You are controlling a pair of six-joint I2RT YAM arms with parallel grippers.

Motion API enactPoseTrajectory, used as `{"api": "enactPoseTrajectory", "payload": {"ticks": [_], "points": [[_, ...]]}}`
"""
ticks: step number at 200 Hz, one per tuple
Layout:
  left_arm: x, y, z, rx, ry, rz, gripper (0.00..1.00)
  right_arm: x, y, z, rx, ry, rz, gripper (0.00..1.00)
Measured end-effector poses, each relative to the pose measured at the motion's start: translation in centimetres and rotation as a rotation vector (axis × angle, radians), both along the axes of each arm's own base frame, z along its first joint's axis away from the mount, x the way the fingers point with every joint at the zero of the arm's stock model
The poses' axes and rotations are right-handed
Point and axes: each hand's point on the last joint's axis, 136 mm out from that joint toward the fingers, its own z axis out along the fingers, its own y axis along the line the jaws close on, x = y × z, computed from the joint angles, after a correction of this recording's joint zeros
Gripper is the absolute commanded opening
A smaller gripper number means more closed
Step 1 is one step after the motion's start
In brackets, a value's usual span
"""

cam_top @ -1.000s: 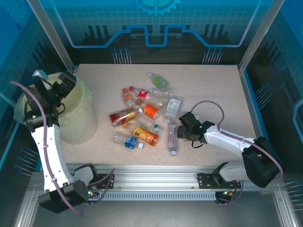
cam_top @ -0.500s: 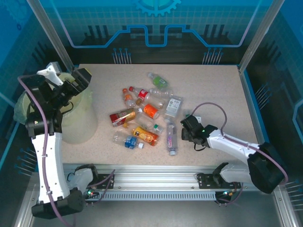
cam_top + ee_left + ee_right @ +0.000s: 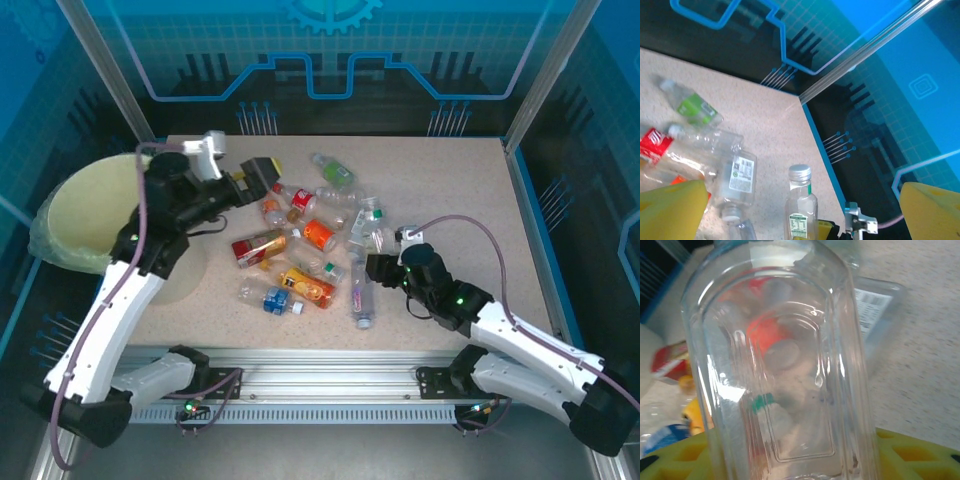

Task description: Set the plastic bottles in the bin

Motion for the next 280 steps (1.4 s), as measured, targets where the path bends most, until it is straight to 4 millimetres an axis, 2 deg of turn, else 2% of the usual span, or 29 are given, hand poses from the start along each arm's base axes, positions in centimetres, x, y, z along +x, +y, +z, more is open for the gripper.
{"api": "enactPoseTrajectory", "payload": {"ticks": [46,67,117,139,175,210,233,257,280], "points": [[1.0,-6.4,-7.2,0.104,0.160,-0.086,0.99,-0.2,3.3,2.8,0.173,-0.083,0.133,0.41],[0.4,-8.6,-9.1,0.166,0.178,-0.120,0.99,-0.2,4.4,4.0,0.224,-0.112,0.175,0.42],[-1.1,-11.9,-10.1,0.211,0.162,-0.164,0.99,-0.4,6.3,3.9,0.260,-0.100,0.258,0.44],[-1.1,-12.7,-11.4,0.245,0.177,-0.159,0.99,-0.4,7.0,4.5,0.284,-0.114,0.290,0.44],[-0.8,-13.2,-13.1,0.272,0.209,-0.152,0.86,-0.5,7.6,5.6,0.318,-0.148,0.322,0.45],[-0.7,-13.7,-12.4,0.249,0.186,-0.165,0.67,-0.7,8.0,5.9,0.321,-0.162,0.350,0.46],[-0.7,-14.1,-12.2,0.234,0.173,-0.176,0.57,-0.7,8.0,6.0,0.311,-0.174,0.355,0.47],[-0.7,-14.2,-12.3,0.229,0.169,-0.178,0.53,-0.6,7.9,5.8,0.295,-0.180,0.352,0.49],[-0.7,-14.2,-12.3,0.231,0.166,-0.179,0.52,-0.6,7.9,5.7,0.286,-0.181,0.354,0.58]]}}
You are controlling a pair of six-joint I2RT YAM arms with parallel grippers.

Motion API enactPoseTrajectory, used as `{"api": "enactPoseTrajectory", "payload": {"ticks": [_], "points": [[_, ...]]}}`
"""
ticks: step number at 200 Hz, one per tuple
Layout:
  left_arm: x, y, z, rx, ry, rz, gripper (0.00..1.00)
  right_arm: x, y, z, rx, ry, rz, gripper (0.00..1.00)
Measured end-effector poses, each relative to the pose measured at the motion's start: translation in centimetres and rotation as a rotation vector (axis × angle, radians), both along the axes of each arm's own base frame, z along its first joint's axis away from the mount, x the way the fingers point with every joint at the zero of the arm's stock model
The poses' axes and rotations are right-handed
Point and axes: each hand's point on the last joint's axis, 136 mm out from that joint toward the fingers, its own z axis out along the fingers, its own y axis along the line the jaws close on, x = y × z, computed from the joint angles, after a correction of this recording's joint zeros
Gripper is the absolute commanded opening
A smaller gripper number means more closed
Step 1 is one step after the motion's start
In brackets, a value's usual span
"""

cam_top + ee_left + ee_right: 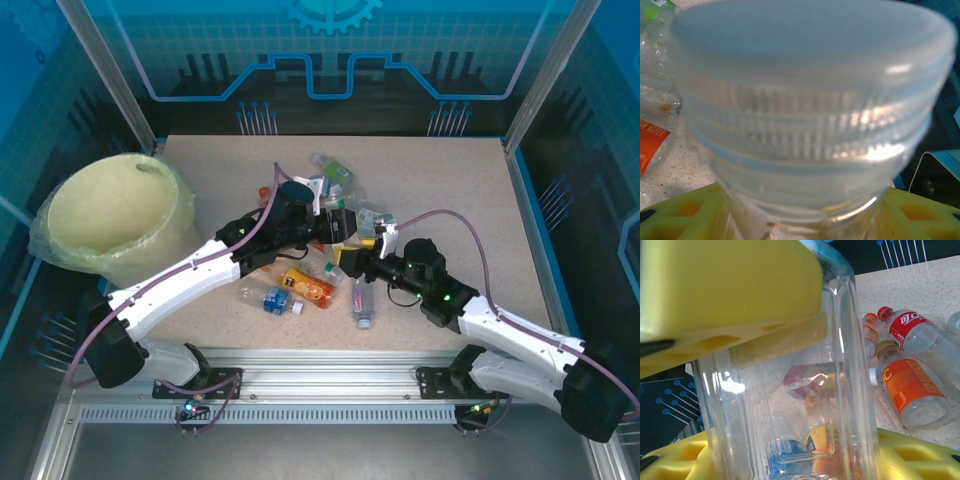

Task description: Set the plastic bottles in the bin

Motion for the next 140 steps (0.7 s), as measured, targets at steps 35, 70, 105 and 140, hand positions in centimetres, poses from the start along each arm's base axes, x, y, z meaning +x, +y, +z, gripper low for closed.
{"api": "enactPoseTrajectory", "payload": {"ticks": [35,70,105,140], "points": [[-0.2,0.0,-0.1,0.023,-0.015,-0.007,0.51,-0.5,-0.3,0.3,-0.021,-0.016,0.008,0.77],[0.5,2.2,0.2,0.092,-0.060,0.058,0.49,-0.7,-1.4,2.5,-0.041,-0.067,-0.028,0.89],[0.9,5.5,1.9,0.166,-0.144,0.139,0.49,0.0,-3.0,1.9,-0.095,-0.041,-0.115,1.00],[1.8,11.3,4.5,0.281,-0.243,0.284,0.49,0.8,-4.8,-0.3,-0.180,0.011,-0.218,1.00]]}}
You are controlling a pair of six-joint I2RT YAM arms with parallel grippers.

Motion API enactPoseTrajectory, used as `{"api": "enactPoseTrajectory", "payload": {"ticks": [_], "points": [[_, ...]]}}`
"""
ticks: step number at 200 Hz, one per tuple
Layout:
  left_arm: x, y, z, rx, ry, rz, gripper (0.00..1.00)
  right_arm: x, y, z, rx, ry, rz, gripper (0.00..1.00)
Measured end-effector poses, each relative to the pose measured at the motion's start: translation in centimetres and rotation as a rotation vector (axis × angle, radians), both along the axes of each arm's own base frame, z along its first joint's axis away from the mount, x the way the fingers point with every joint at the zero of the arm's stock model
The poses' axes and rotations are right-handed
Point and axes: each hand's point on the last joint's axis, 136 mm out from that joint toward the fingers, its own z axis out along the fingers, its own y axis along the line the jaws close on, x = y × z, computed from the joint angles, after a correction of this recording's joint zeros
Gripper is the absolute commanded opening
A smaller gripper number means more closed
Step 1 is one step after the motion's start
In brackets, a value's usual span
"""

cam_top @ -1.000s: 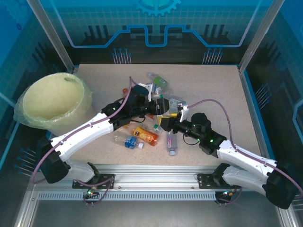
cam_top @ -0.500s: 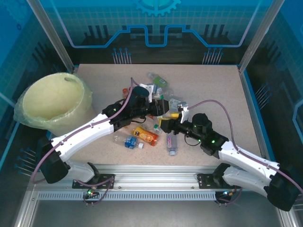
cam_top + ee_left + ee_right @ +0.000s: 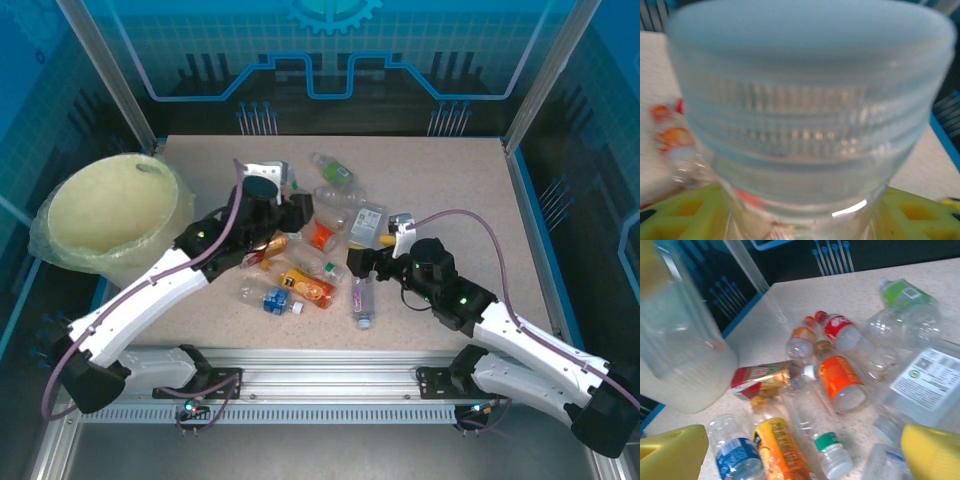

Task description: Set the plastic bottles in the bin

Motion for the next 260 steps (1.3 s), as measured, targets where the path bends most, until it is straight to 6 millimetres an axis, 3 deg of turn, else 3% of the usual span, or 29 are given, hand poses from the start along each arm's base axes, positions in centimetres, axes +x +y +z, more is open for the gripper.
{"api": "enactPoseTrajectory", "payload": {"ticks": [17,80,128,152,187,230,260], "points": [[0.0,2.8,2.2,0.056,-0.064,0.067,0.49,0.4,-0.8,-0.9,-0.033,0.019,-0.052,1.00],[-1.7,11.8,13.7,0.269,-0.353,0.309,0.50,1.0,-2.3,-2.1,-0.086,0.042,-0.136,1.00],[-2.3,19.6,16.3,0.490,-0.390,0.558,0.49,1.1,-2.6,-2.1,-0.093,0.039,-0.151,1.00],[-2.7,24.3,16.7,0.546,-0.368,0.713,0.48,1.1,-2.7,-2.1,-0.091,0.033,-0.158,1.00],[-4.1,30.6,15.4,0.519,-0.290,0.906,0.48,0.9,-2.8,-2.2,-0.081,0.025,-0.155,1.00],[-4.3,36.3,11.2,0.345,-0.156,1.026,0.49,0.7,-2.8,-2.6,-0.090,0.026,-0.141,1.00],[-3.8,38.1,6.9,0.152,-0.069,1.050,0.51,0.6,-2.8,-2.2,-0.087,0.014,-0.133,1.00]]}}
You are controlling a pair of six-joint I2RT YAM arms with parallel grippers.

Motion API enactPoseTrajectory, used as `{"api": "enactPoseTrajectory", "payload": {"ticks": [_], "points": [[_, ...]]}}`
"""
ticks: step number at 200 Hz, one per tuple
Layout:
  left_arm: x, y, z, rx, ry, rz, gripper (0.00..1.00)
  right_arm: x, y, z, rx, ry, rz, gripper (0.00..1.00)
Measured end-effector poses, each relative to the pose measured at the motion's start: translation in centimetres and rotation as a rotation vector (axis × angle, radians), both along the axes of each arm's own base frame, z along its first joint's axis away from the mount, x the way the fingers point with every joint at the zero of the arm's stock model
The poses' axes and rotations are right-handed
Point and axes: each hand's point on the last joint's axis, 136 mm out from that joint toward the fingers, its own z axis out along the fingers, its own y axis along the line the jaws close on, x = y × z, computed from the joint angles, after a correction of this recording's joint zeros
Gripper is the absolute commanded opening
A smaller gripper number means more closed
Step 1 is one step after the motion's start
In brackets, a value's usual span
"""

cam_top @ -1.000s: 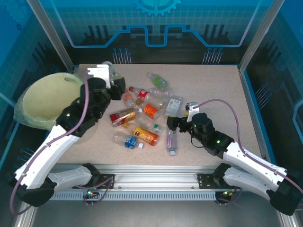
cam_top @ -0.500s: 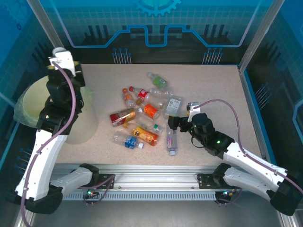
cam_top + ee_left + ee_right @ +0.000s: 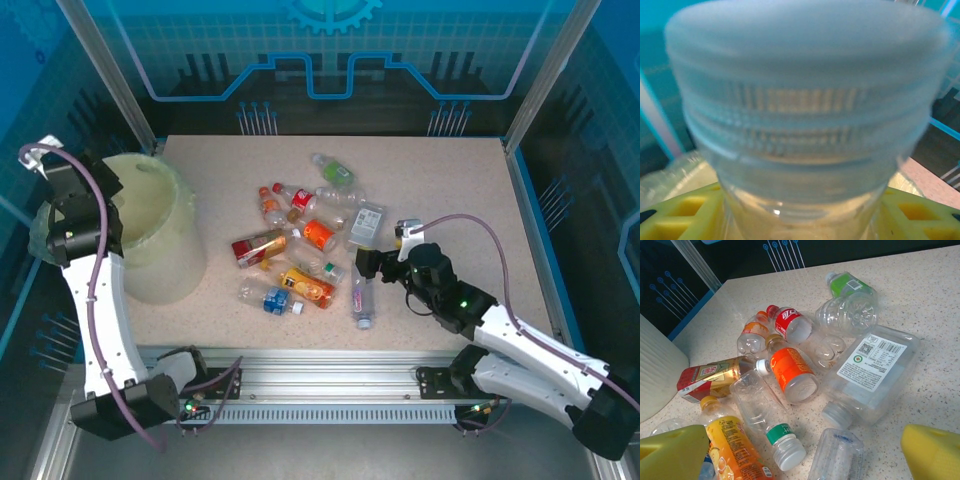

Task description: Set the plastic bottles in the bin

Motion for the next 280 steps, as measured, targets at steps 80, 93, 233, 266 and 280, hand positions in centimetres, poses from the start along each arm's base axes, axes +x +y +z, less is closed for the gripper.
{"api": "enactPoseTrajectory", "payload": {"ticks": [80,93,233,266,280], "points": [[4.0,-0.6,-10.2,-0.475,-0.098,0.067,0.54,-0.6,-0.6,0.5,0.017,-0.024,0.000,1.00],[4.4,-0.5,-10.8,-0.511,-0.110,0.088,0.54,-0.8,-0.8,0.8,0.023,-0.030,0.000,1.00],[6.8,0.0,-16.1,-0.688,-0.128,0.176,0.84,-2.9,-4.7,-1.2,0.095,0.023,-0.133,1.00],[6.7,-0.1,-15.9,-0.686,-0.131,0.169,0.90,-3.6,-5.9,-3.1,0.115,0.089,-0.186,1.00],[6.7,-0.3,-15.5,-0.688,-0.140,0.156,0.92,-3.9,-6.1,-3.6,0.108,0.112,-0.189,1.00]]}}
